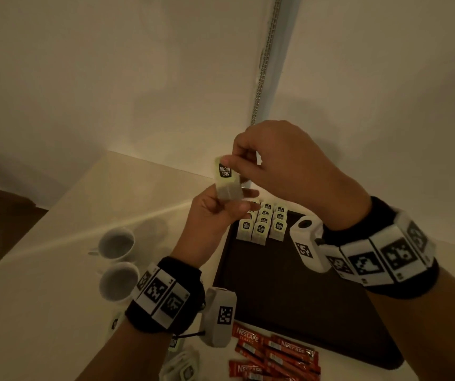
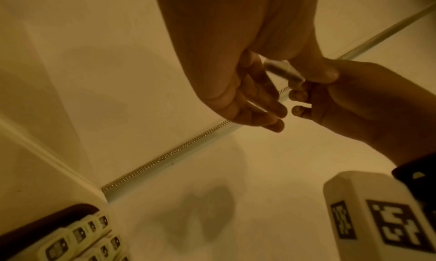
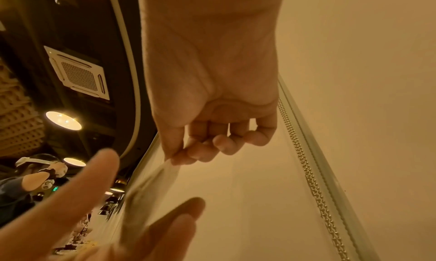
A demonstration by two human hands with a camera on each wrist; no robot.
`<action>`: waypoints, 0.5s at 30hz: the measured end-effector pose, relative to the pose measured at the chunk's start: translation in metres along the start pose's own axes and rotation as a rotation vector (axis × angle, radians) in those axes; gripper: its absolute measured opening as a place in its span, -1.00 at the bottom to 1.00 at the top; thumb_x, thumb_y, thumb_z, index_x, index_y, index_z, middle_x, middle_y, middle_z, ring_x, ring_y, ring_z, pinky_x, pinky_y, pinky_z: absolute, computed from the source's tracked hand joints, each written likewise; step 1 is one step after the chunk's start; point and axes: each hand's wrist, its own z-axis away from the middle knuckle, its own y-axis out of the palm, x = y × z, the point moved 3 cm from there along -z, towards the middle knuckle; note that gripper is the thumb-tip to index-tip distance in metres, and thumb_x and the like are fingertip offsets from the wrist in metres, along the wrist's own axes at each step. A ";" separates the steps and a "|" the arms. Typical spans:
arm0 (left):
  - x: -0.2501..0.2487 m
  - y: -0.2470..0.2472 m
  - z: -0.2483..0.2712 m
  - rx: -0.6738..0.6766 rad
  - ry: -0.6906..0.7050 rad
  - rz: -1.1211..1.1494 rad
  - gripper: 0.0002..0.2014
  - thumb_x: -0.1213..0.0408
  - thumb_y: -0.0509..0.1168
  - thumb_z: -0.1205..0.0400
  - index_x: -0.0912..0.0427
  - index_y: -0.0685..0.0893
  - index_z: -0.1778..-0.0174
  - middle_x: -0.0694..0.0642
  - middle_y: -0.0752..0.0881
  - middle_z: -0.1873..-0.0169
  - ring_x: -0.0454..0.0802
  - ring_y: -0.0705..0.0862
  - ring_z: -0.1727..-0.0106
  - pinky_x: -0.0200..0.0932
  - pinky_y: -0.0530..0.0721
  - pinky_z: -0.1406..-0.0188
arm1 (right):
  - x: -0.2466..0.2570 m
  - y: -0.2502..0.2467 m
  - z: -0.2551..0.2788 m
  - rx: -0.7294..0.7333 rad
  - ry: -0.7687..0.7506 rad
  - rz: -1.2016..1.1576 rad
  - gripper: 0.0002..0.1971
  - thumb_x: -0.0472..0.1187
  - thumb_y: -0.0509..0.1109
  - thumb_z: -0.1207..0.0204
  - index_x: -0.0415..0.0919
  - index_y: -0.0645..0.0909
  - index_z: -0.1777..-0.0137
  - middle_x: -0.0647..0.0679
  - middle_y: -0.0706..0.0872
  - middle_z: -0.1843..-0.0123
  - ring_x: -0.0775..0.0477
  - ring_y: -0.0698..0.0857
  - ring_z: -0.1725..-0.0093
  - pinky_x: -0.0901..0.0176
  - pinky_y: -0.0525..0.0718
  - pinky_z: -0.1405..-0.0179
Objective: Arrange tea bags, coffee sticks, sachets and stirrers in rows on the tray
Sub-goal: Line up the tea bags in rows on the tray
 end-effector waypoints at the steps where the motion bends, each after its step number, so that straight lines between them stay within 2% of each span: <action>1: 0.000 0.001 0.001 0.004 -0.018 0.036 -0.74 0.12 0.53 -0.38 -0.02 0.79 0.01 0.05 0.82 0.08 -0.01 0.78 0.10 -0.24 0.69 0.13 | 0.000 -0.001 0.000 0.009 0.002 0.022 -0.66 0.13 0.28 -0.57 -0.08 0.68 0.24 0.08 0.64 0.39 0.08 0.58 0.35 0.10 0.57 0.25; 4: -0.003 0.002 0.001 -0.014 -0.049 0.120 -0.69 -0.02 0.56 -0.34 0.00 0.82 0.07 0.04 0.82 0.11 -0.05 0.77 0.11 -0.26 0.68 0.14 | -0.002 -0.002 0.003 0.030 0.016 0.027 -0.66 0.11 0.28 -0.58 -0.10 0.67 0.27 0.07 0.65 0.40 0.08 0.59 0.37 0.14 0.55 0.27; 5: -0.004 0.004 0.001 -0.017 -0.057 0.140 -0.71 -0.01 0.55 -0.37 0.00 0.82 0.06 0.04 0.81 0.10 -0.04 0.77 0.11 -0.26 0.69 0.14 | -0.003 -0.003 0.004 0.029 0.019 0.011 -0.66 0.10 0.29 -0.58 -0.10 0.67 0.28 0.07 0.65 0.41 0.08 0.60 0.38 0.15 0.55 0.28; 7: -0.005 0.005 0.001 -0.058 -0.071 0.173 -0.87 0.15 0.45 -0.50 0.01 0.83 0.08 0.06 0.81 0.11 -0.04 0.78 0.13 -0.27 0.69 0.17 | -0.005 -0.002 0.006 0.030 0.026 -0.037 -0.68 0.08 0.30 -0.58 -0.10 0.67 0.29 0.06 0.66 0.42 0.08 0.61 0.39 0.18 0.53 0.31; 10: -0.007 0.005 -0.001 -0.108 -0.087 0.218 -0.78 0.34 0.26 -0.54 0.05 0.82 0.16 0.07 0.81 0.18 -0.04 0.78 0.18 -0.27 0.69 0.21 | -0.008 0.003 0.009 0.025 0.035 -0.113 -0.68 0.07 0.32 -0.57 -0.10 0.68 0.30 0.05 0.66 0.43 0.11 0.58 0.44 0.26 0.49 0.37; 13: -0.010 0.007 -0.002 -0.117 -0.091 0.239 -0.84 0.37 0.27 -0.58 0.12 0.75 0.07 0.06 0.80 0.18 -0.04 0.77 0.19 -0.26 0.69 0.22 | -0.013 0.005 0.012 -0.019 0.042 -0.195 -0.69 0.04 0.33 -0.57 -0.10 0.68 0.32 0.15 0.59 0.48 0.19 0.55 0.45 0.49 0.35 0.41; 15: -0.011 0.008 -0.002 -0.112 -0.084 0.233 -0.88 0.38 0.29 -0.58 0.15 0.66 0.01 0.04 0.80 0.22 -0.06 0.77 0.21 -0.26 0.69 0.23 | -0.015 0.005 0.014 -0.054 0.038 -0.242 -0.70 0.03 0.33 -0.56 -0.10 0.69 0.30 0.18 0.58 0.47 0.22 0.55 0.42 0.53 0.35 0.40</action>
